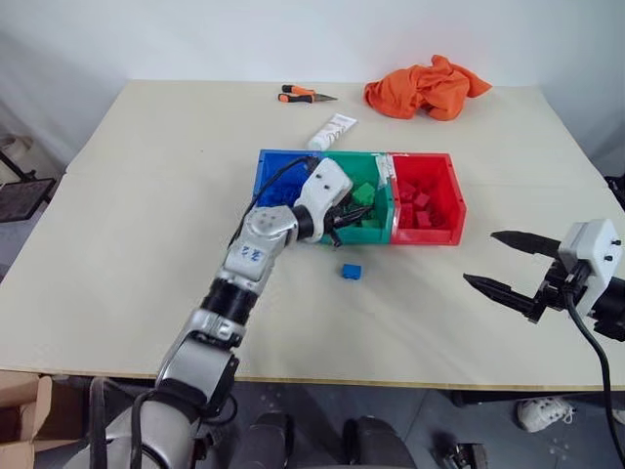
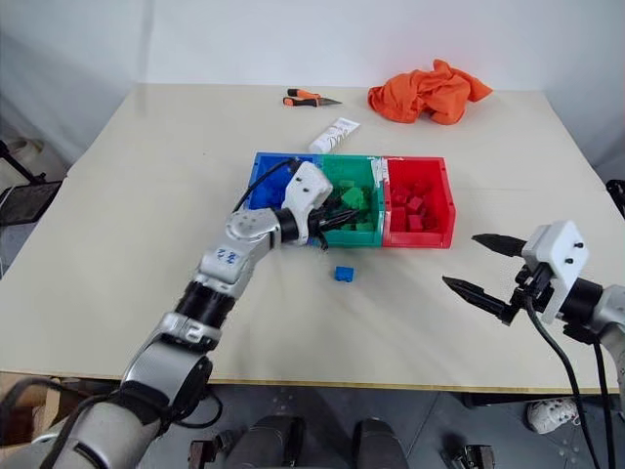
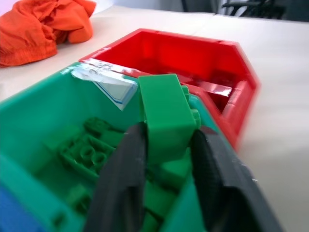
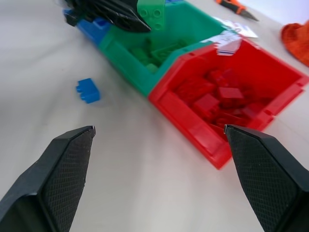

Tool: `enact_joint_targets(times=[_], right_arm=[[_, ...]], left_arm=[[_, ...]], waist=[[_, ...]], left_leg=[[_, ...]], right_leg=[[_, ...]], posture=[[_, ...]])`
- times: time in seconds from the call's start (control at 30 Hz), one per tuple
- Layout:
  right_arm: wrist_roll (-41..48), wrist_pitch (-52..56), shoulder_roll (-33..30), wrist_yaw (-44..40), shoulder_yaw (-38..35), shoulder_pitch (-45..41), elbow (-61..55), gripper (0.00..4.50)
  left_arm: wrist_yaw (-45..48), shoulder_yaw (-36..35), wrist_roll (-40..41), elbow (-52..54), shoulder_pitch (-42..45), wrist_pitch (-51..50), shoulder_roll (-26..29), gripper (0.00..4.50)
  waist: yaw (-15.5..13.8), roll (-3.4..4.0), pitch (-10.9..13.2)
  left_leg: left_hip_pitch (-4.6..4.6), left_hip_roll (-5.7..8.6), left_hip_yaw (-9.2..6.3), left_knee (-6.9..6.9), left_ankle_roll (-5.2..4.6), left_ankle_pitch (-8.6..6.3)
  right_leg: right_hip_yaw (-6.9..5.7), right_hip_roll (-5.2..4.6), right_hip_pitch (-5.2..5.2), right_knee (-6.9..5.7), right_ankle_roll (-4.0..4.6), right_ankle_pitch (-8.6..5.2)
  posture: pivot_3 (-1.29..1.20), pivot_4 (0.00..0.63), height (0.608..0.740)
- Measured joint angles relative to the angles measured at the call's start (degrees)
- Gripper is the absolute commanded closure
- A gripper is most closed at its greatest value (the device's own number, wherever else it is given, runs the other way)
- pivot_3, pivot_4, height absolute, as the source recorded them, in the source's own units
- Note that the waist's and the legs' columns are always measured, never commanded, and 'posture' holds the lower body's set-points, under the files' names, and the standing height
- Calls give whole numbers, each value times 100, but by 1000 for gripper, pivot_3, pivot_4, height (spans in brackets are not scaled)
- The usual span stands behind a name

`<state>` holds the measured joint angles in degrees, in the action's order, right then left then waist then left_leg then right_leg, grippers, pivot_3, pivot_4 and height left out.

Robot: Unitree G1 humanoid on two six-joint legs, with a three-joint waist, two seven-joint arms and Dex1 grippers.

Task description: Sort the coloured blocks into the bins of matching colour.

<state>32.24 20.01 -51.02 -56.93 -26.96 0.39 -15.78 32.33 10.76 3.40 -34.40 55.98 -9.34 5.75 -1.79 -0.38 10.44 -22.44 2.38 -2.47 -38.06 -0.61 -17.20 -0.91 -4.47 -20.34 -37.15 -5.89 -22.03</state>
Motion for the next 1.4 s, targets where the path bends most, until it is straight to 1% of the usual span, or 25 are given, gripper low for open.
enact_joint_targets(times=[0.1,0.2,0.23,0.3,0.33,0.37,0.43,0.5,0.57,0.67,0.73,0.83,0.9,1.0,1.07,1.2,1.3,1.4], right_arm=[[1,-19,27,40,-89,35,3,0],[0,-46,77,69,-96,109,3,0],[0,-52,77,70,-96,123,3,0],[0,-106,77,71,-96,116,3,0],[0,-115,77,67,-86,82,10,0],[-1,-127,76,48,-76,26,28,0],[-4,-142,62,-3,-69,-35,116,0],[-20,-142,60,-78,12,-219,309,0],[-30,-145,33,-163,136,-460,470,0],[-75,-151,-25,-325,275,-692,710,0],[-83,-160,-43,-434,410,-788,836,0],[-130,-218,-105,-620,507,-879,1068,0],[-174,-249,-143,-712,561,-954,1213,0],[-231,-321,-198,-894,682,-1162,1473,0],[-294,-360,-214,-966,725,-1304,1629,0],[-340,-381,-214,-1051,893,-1488,1682,0],[-388,-382,-214,-1055,906,-1533,1743,0],[-395,-381,-213,-1042,893,-1500,1728,0]], left_arm=[[-103,-58,-94,-711,378,479,-120,1094],[-54,-83,-137,-1044,536,767,-126,176],[30,-82,-136,-1073,538,782,-109,36],[314,-82,-114,-967,501,684,-25,36],[509,-74,-74,-660,365,547,78,36],[761,-68,29,-126,108,370,254,36],[1254,-75,242,892,-517,-18,719,36],[1538,-94,339,1583,-1057,-261,1171,36],[1809,-182,469,2152,-1523,-438,1641,36],[2336,-485,879,2911,-2157,-864,2385,36],[2710,-677,1161,3322,-2628,-967,2821,36],[3274,-1033,1552,3671,-3496,-1067,3467,36],[3513,-1295,1705,3688,-3912,-1043,3773,36],[3872,-1899,1895,3566,-4526,-722,4229,36],[3908,-2113,1990,3600,-4664,-692,4277,36],[3765,-2034,2038,3926,-4618,-706,4066,36],[3425,-1714,2039,4292,-4401,-787,3656,36],[2878,-1209,1893,4494,-4030,-948,3063,36]], waist=[[23,-2,1],[31,-3,2],[31,-3,2],[34,-3,2],[44,-1,1],[69,1,0],[124,4,-2],[139,4,-2],[154,4,-2],[162,5,-3],[153,7,-4],[169,8,-4],[160,8,-4],[183,10,-3],[166,14,-3],[152,14,-2],[152,14,-2],[153,14,-2]], left_leg=[[-4,-1,4,2,0,0],[-3,-1,8,3,1,1],[-3,-1,8,3,2,1],[-3,-1,9,2,3,1],[-2,-2,9,3,3,2],[-2,-3,13,7,4,2],[6,-8,13,11,7,3],[5,-8,10,7,9,4],[6,-7,8,1,9,5],[8,-7,1,0,9,5],[7,-6,-2,4,8,3],[6,-6,-3,12,6,3],[6,-7,-9,12,6,3],[8,-8,-7,12,6,2],[8,-6,-8,12,4,1],[6,-6,-9,13,0,-2],[5,-5,-6,13,-1,-3],[4,-5,-4,9,-1,-3]], right_leg=[[1,0,-10,-32,0,0],[1,0,-16,-37,0,0],[3,0,-16,-39,0,0],[7,0,-17,-42,0,0],[9,1,-17,-43,0,0],[19,2,-22,-46,0,0],[22,5,-22,-52,1,0],[23,5,-24,-50,1,-1],[25,3,-23,-47,2,-1],[26,0,-19,-37,3,-2],[26,-4,-16,-31,3,-2],[25,-6,-17,-25,5,-2],[22,-7,-16,-18,6,-3],[24,-8,-15,-18,11,-6],[23,-13,-13,-17,11,-6],[23,-14,-13,-15,11,-5],[22,-12,-13,-17,9,-5],[21,-7,-13,-27,8,-4]], posture=[[0,150,740],[0,150,740],[0,150,740],[0,150,740],[0,150,740],[0,150,740],[0,150,740],[0,150,740],[0,150,740],[0,150,740],[0,150,740],[0,150,740],[0,150,740],[0,150,740],[0,150,740],[0,150,740],[0,150,740],[0,150,740]])
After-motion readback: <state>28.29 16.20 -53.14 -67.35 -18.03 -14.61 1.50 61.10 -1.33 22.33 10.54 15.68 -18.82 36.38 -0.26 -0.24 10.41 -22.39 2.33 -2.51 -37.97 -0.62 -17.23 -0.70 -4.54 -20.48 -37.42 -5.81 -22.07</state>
